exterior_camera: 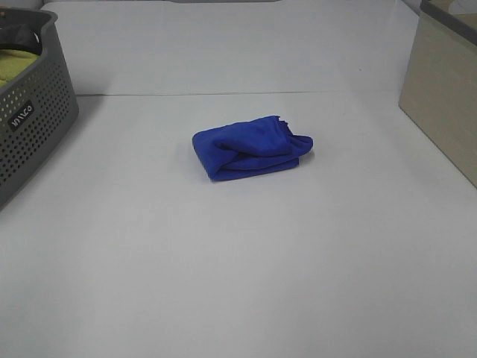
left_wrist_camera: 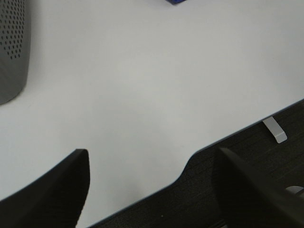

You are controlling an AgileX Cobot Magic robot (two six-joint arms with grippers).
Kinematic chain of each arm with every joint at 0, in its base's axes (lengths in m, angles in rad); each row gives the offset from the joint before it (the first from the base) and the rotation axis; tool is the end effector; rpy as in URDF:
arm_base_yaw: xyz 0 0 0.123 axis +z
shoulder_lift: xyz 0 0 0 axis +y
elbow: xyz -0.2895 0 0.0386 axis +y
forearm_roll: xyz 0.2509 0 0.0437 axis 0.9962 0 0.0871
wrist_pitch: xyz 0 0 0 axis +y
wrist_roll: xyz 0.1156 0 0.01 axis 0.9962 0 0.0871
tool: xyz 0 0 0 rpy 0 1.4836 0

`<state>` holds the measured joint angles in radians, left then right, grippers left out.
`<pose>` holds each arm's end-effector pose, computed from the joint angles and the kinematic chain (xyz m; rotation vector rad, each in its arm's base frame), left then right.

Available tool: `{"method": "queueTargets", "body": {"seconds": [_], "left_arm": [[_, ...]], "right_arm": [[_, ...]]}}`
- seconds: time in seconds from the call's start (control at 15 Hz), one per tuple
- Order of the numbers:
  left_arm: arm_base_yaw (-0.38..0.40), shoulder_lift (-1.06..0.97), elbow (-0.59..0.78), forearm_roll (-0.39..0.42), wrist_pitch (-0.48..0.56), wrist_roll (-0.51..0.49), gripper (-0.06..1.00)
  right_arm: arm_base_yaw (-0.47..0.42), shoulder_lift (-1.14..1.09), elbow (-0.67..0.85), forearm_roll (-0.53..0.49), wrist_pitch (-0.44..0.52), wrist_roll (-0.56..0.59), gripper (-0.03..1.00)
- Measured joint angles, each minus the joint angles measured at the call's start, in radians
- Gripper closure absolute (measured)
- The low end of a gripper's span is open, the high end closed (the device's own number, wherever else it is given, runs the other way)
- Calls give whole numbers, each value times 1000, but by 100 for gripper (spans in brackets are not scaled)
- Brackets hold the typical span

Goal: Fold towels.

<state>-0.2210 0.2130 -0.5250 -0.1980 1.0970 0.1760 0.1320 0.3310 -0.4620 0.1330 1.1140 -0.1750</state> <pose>0.0332 -0.0283 0.2678 0.4370 2.2195 -0.2714 0.0517 0.0208 0.2399 -0.3558 2.4346 0.1538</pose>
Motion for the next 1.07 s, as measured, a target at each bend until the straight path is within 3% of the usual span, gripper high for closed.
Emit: {"method": "queueTargets", "body": {"seconds": [0.2,0.47,0.73,1.07], "left_arm": [[7,0,0,0,0,0,25],[137,0,0,0,0,0,25],[233,-12,0,0,0,0,25],[241,-197,2,0,-2,0,25]], "right_arm": [[-4,0,0,2,-2,0,23],[-144,-44,0,7,-4,0,23],[-182,-193,0,9,-7,0,23],[-184,-334,0,11,-5,0,23]]}}
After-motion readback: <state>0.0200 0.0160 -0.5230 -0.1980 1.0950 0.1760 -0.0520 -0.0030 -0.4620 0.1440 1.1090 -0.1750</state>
